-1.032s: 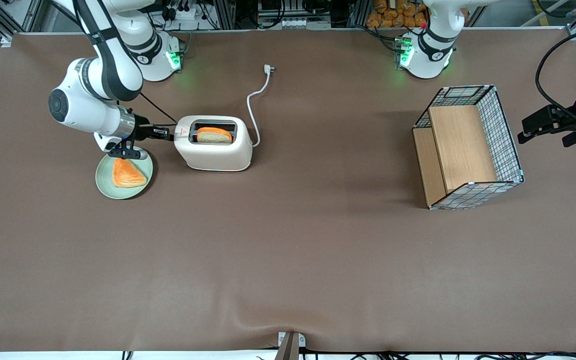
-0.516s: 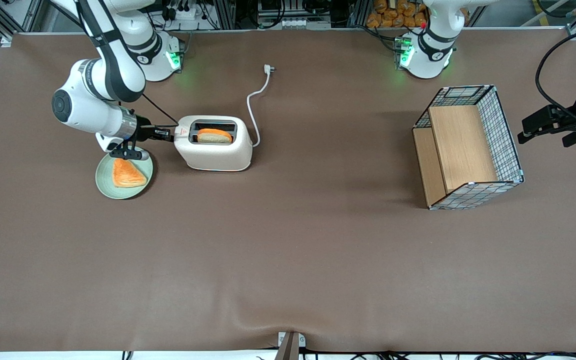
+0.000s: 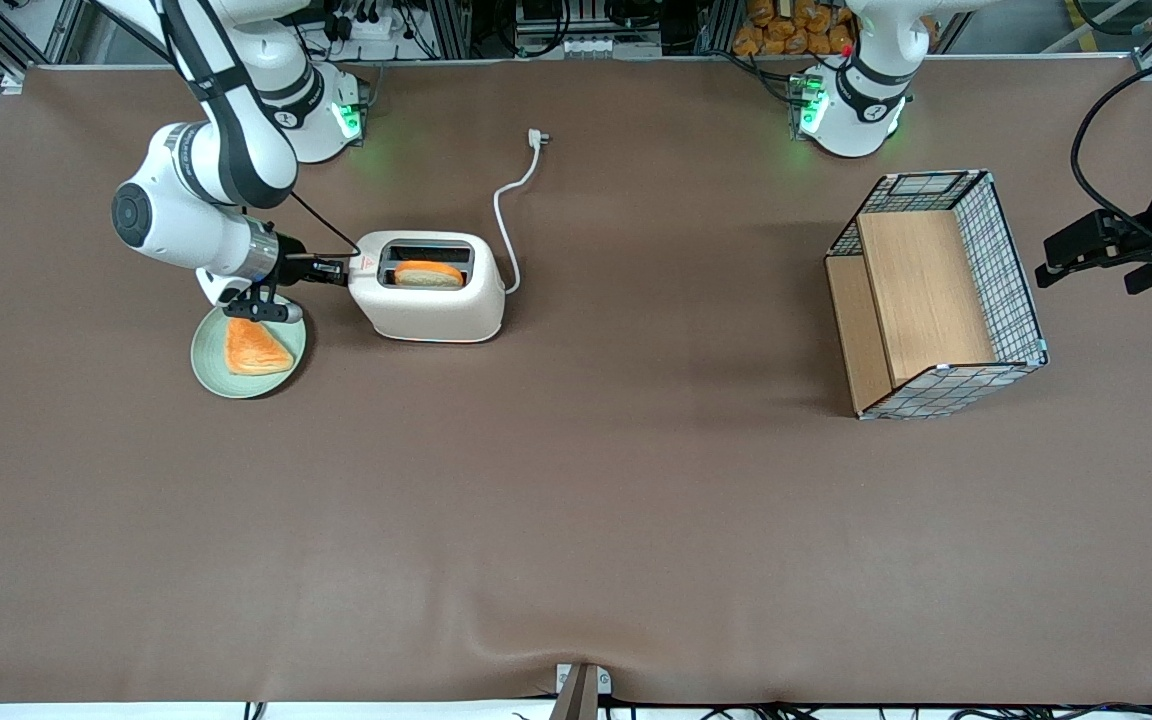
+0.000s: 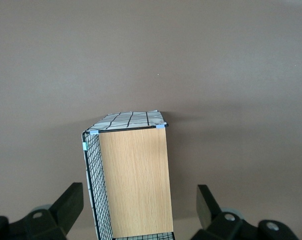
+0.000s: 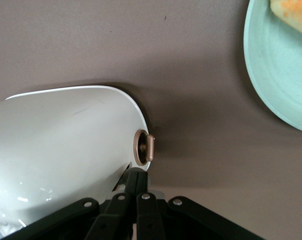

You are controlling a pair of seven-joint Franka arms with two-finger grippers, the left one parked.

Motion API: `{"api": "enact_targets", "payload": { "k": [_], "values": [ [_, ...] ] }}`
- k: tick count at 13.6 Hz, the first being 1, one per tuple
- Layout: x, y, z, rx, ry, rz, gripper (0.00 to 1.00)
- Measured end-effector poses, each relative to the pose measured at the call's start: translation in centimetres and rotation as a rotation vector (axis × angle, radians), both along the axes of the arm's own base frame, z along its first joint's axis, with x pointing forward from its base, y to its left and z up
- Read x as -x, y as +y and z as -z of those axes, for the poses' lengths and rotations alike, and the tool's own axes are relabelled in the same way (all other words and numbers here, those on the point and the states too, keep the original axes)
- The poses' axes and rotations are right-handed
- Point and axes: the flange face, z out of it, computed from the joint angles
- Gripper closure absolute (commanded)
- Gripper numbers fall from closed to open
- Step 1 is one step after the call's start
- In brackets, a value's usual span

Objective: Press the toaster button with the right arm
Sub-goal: 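Press the brass button down with the right gripper and hold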

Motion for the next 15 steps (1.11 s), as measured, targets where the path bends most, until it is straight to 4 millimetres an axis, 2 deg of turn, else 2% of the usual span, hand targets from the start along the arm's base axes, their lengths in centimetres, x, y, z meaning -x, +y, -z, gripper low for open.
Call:
{"api": "enact_targets", "payload": {
  "k": [4, 15],
  "values": [
    [0.0, -0.2, 0.8, -0.006, 0.001, 0.007, 1.00],
    [-0.1, -0.6, 1.3, -0.034, -0.008, 0.002, 1.00]
  ]
}}
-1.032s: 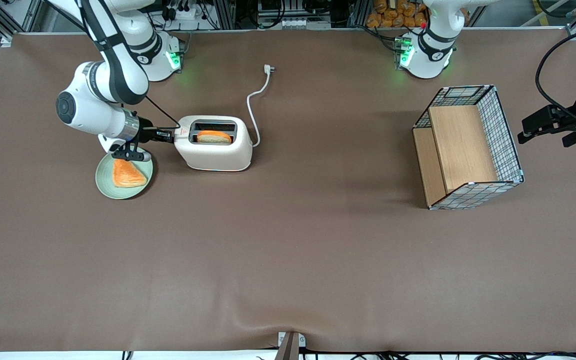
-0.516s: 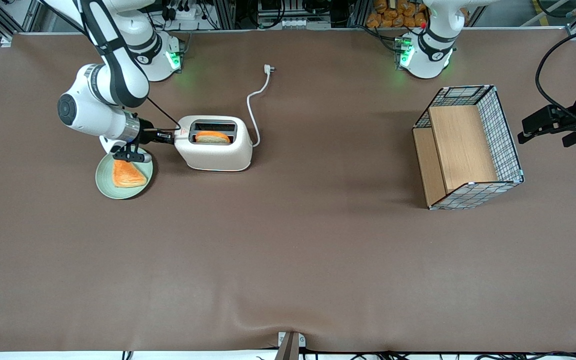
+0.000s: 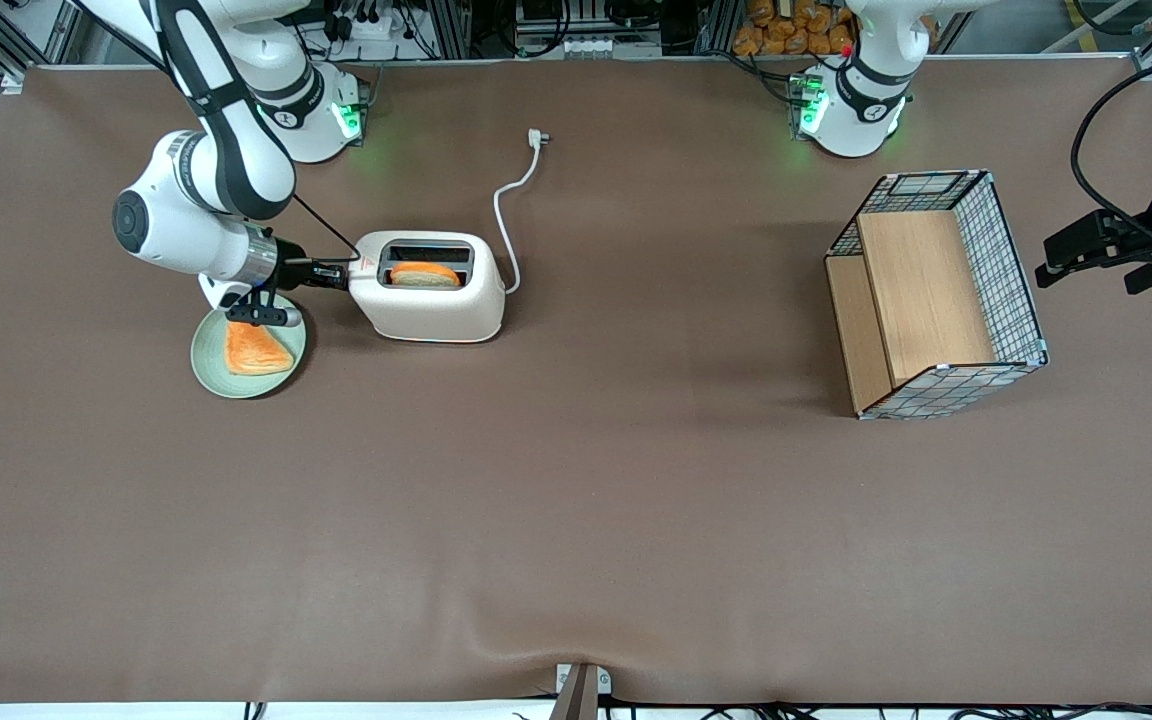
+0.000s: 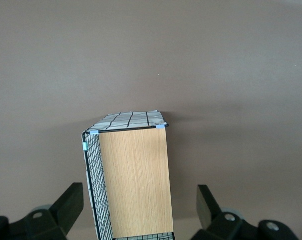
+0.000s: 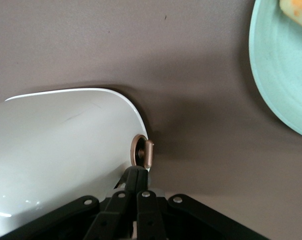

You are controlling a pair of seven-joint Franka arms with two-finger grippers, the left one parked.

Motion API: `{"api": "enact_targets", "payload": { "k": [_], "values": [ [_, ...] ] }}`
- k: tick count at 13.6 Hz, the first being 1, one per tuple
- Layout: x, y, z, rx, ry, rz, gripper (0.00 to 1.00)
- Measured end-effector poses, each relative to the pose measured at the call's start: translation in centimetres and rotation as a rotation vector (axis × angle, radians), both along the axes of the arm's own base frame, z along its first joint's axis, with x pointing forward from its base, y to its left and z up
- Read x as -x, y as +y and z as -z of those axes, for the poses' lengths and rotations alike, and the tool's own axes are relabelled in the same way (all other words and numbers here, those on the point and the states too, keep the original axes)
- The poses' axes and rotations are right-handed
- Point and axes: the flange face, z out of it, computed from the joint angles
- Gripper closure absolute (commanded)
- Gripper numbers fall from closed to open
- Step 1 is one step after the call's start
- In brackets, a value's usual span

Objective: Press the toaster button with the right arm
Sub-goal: 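Press the brass button down with the right gripper and hold, then lift the right gripper off the button and pull it away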

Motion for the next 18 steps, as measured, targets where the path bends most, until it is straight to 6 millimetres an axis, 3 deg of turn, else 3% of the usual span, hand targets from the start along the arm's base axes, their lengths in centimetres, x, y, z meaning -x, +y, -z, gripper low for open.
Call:
{"api": "enact_targets", "payload": {
  "k": [18],
  "values": [
    [-0.22, -0.86, -0.24, -0.054, 0.000, -0.051, 1.00]
  ]
}}
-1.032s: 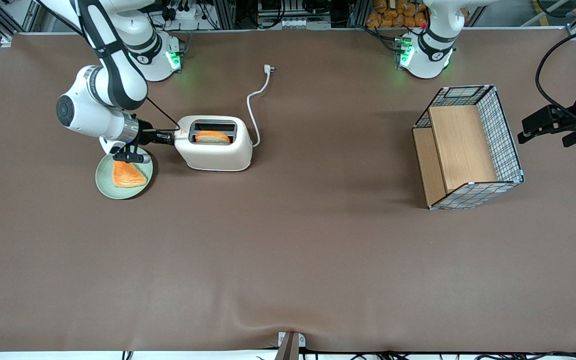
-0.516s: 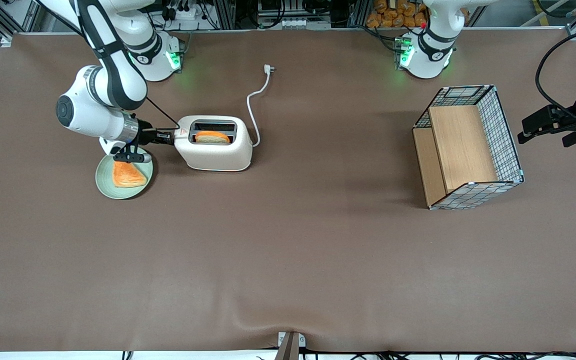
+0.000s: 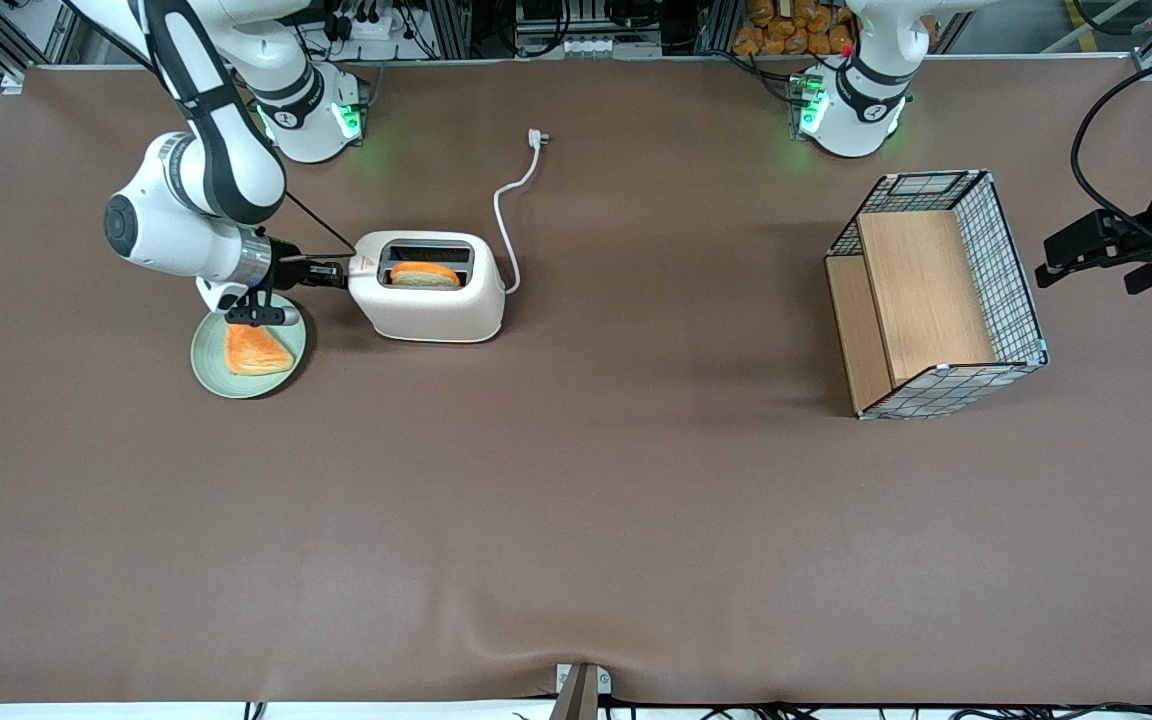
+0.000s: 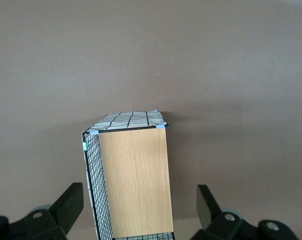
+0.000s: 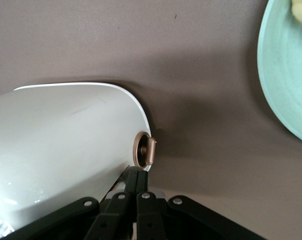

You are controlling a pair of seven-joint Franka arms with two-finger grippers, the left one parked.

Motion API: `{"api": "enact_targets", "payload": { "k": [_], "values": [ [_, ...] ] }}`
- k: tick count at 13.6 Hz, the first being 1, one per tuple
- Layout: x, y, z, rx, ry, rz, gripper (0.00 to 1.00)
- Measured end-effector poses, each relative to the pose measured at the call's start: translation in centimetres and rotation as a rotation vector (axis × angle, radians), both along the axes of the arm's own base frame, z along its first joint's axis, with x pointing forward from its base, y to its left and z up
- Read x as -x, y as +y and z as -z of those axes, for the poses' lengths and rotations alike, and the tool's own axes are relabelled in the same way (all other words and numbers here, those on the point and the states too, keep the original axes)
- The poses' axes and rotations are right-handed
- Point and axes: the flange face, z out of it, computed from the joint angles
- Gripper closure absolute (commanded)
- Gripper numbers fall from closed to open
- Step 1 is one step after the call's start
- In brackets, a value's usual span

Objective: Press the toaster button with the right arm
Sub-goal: 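Lift the right gripper off the button and pull it away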

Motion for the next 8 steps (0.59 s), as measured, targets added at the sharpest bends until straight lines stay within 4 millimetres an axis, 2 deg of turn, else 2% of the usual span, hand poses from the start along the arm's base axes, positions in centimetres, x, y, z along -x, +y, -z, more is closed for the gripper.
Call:
{"api": "enact_targets", "payload": {
  "k": [3, 6, 7, 8],
  "values": [
    [-0.7, -0.9, -0.8, -0.029, 0.011, -0.008, 1.00],
    [-1.9, -2.9, -1.8, -0.006, -0.013, -0.032, 0.98],
    [-2.4, -3.7, -2.3, 0.011, -0.018, -0.051, 0.62],
    [-3.0, -4.5, -3.0, 0.028, -0.021, -0.074, 0.32]
  ]
}}
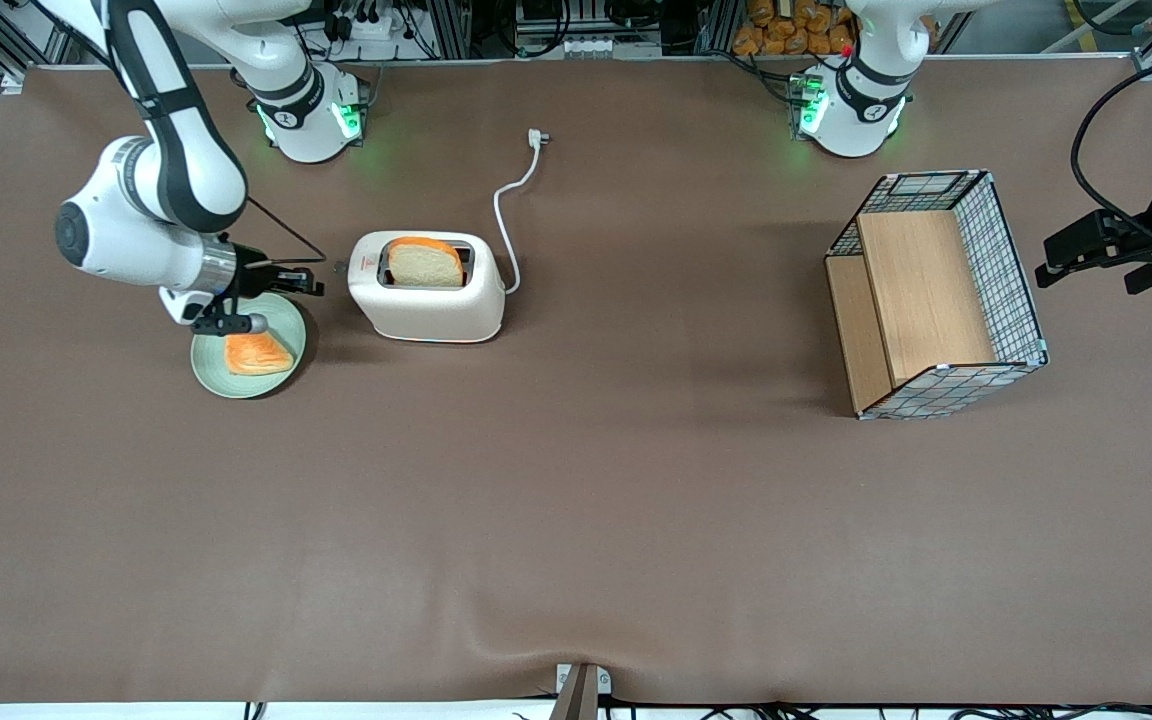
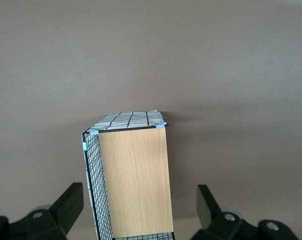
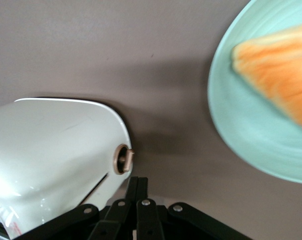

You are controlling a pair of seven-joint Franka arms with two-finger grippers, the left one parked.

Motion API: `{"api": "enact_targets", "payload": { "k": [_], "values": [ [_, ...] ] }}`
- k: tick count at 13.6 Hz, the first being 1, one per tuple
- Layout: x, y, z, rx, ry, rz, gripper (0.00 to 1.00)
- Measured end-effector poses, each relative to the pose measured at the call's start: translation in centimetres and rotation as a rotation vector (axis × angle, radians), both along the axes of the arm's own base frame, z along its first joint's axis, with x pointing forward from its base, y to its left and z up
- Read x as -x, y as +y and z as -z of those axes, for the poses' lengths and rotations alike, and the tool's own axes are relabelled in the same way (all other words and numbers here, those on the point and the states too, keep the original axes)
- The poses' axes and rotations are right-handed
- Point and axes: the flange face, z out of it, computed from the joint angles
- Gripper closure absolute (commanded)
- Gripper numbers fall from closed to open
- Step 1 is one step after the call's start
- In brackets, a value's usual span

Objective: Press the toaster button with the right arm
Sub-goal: 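Lift the right gripper off the button and pull it away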

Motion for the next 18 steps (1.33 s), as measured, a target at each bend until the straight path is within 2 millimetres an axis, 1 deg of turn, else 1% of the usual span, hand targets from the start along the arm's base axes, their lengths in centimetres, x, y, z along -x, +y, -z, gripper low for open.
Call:
{"api": "enact_targets", "payload": {
  "k": [1, 2, 3, 6, 7, 9, 12, 14, 18],
  "values": [
    [-0.8, -1.0, -1.1, 0.018, -0.003, -0.024, 0.00],
    [-1.9, -2.2, -2.7, 0.036, -0.003, -0.046, 0.00],
    [-3.0, -3.6, -4.7, 0.054, 0.000, -0.066, 0.00],
    [-6.0, -7.0, -11.7, 0.110, -0.016, -0.104, 0.00],
    [-6.6, -7.8, -13.4, 0.128, -0.032, -0.105, 0.00],
    [-7.5, -9.0, -15.9, 0.166, -0.055, -0.113, 0.00],
    [-8.8, -10.2, -20.4, 0.224, -0.108, -0.124, 0.00],
    [-9.6, -11.0, -24.1, 0.302, -0.159, -0.164, 0.00],
    [-10.2, -10.7, -32.1, 0.345, -0.180, -0.185, 0.00]
  ]
}}
